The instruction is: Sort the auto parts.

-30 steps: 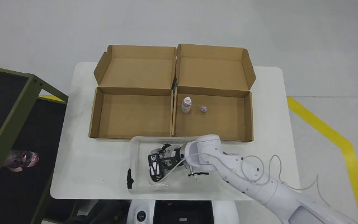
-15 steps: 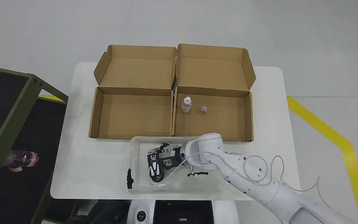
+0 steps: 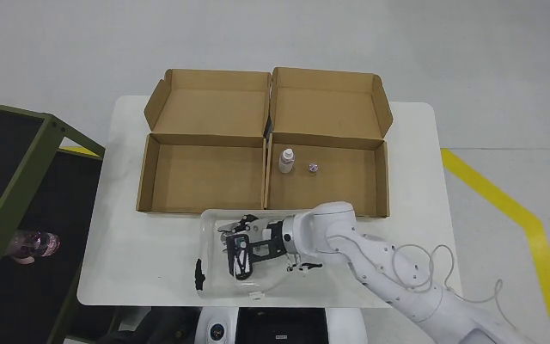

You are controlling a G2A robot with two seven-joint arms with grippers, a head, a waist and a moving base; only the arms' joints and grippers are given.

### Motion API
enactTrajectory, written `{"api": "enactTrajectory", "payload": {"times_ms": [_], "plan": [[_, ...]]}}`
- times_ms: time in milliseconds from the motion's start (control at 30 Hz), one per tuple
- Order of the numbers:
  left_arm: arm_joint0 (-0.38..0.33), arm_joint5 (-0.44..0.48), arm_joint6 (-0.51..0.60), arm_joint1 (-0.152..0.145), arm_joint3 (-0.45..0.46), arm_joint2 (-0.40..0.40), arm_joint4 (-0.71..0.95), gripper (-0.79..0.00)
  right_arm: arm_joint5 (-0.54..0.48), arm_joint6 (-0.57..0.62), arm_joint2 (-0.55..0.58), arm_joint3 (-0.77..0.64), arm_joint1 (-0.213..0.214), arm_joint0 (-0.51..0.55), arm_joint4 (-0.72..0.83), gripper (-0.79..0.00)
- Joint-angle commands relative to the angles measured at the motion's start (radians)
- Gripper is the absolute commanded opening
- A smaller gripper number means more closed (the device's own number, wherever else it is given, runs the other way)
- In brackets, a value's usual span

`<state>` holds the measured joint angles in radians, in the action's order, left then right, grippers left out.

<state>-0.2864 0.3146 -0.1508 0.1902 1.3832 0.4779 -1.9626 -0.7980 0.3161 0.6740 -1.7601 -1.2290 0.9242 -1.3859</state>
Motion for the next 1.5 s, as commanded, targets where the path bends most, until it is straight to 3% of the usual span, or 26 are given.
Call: {"api": "enactTrajectory", "payload": {"times_ms": [0, 733, 1100, 1467], "plan": [[0.000, 0.000, 0.000, 0.000, 0.000, 0.000, 0.000, 0.000, -0.001, -0.018, 0.011, -0.009, 0.002, 0.004, 0.004, -0.785], [0.000, 0.000, 0.000, 0.000, 0.000, 0.000, 0.000, 0.000, 0.005, -0.129, 0.162, -0.112, 0.012, -0.022, 0.074, -0.785], [0.000, 0.000, 0.000, 0.000, 0.000, 0.000, 0.000, 0.000, 0.035, -0.163, 0.192, -0.040, 0.006, -0.040, 0.119, -0.785], [0.000, 0.000, 0.000, 0.000, 0.000, 0.000, 0.000, 0.000, 0.101, -0.149, 0.136, 0.112, -0.029, -0.136, 0.151, -0.785]]}}
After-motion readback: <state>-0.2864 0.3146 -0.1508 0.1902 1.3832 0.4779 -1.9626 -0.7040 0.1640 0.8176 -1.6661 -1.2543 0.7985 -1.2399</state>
